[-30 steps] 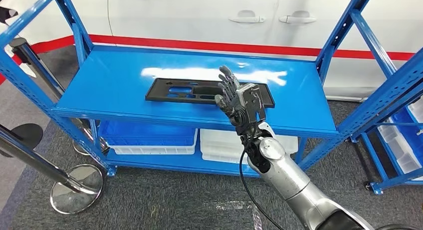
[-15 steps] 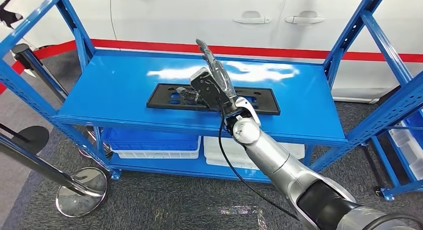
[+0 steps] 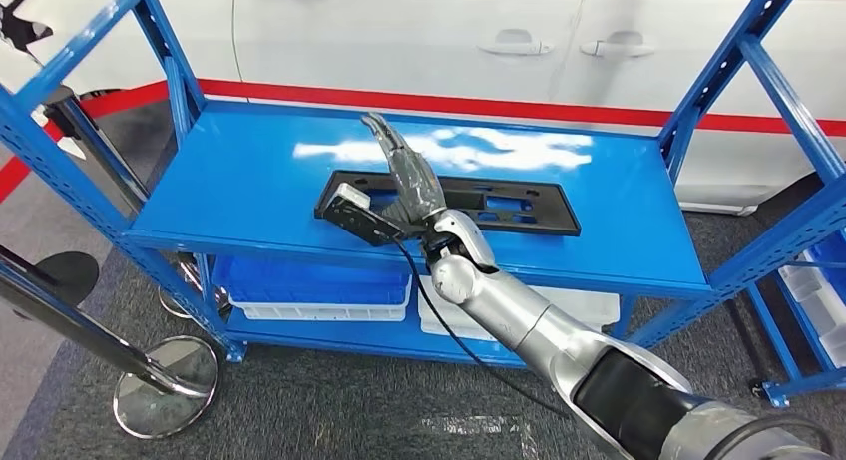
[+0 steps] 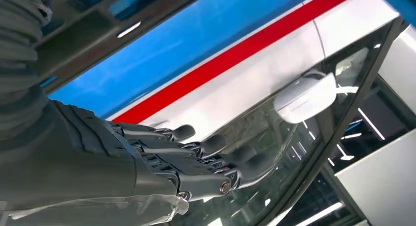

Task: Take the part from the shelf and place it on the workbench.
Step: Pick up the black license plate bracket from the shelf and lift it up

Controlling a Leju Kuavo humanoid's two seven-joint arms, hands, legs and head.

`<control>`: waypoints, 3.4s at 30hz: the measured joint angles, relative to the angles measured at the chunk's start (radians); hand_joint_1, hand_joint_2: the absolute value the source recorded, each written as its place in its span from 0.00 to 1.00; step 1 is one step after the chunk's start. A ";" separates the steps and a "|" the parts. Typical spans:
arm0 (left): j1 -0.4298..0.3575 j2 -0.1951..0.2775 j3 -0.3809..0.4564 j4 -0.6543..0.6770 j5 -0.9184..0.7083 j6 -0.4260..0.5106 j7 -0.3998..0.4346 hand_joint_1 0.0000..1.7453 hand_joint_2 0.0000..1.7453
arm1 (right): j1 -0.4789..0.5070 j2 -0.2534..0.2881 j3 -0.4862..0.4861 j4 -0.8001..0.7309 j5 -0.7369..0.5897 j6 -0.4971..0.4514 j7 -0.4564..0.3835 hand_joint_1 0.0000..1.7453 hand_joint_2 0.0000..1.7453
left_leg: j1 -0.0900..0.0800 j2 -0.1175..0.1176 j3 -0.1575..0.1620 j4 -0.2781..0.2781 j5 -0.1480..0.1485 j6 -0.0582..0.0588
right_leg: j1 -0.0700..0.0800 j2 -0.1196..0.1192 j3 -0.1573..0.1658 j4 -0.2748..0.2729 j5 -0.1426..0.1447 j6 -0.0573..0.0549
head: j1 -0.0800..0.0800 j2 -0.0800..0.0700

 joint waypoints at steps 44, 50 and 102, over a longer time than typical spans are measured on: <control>-0.017 -0.002 -0.052 0.000 -0.080 -0.023 0.051 0.00 0.00 | -0.007 0.077 0.156 0.390 0.474 -0.247 0.126 0.00 1.00 | -0.010 0.006 0.012 0.021 -0.030 -0.020 | -0.006 0.006 -0.028 -0.015 0.053 -0.022 | 0.001 0.000; -0.016 -0.004 -0.061 0.000 -0.101 -0.035 0.056 0.00 0.00 | -0.020 0.082 0.151 0.393 0.540 -0.240 0.162 0.00 1.00 | -0.006 0.007 -0.119 0.292 -0.139 -0.032 | 0.001 0.006 -0.024 -0.019 0.055 -0.042 | 0.000 0.000; -0.025 -0.013 -0.084 0.000 -0.130 -0.036 0.046 0.00 0.00 | -0.082 0.015 0.120 0.628 0.616 0.028 0.326 1.00 1.00 | -0.028 0.006 0.030 0.001 -0.014 0.020 | 0.024 0.001 0.012 -0.049 0.047 -0.031 | 0.003 0.000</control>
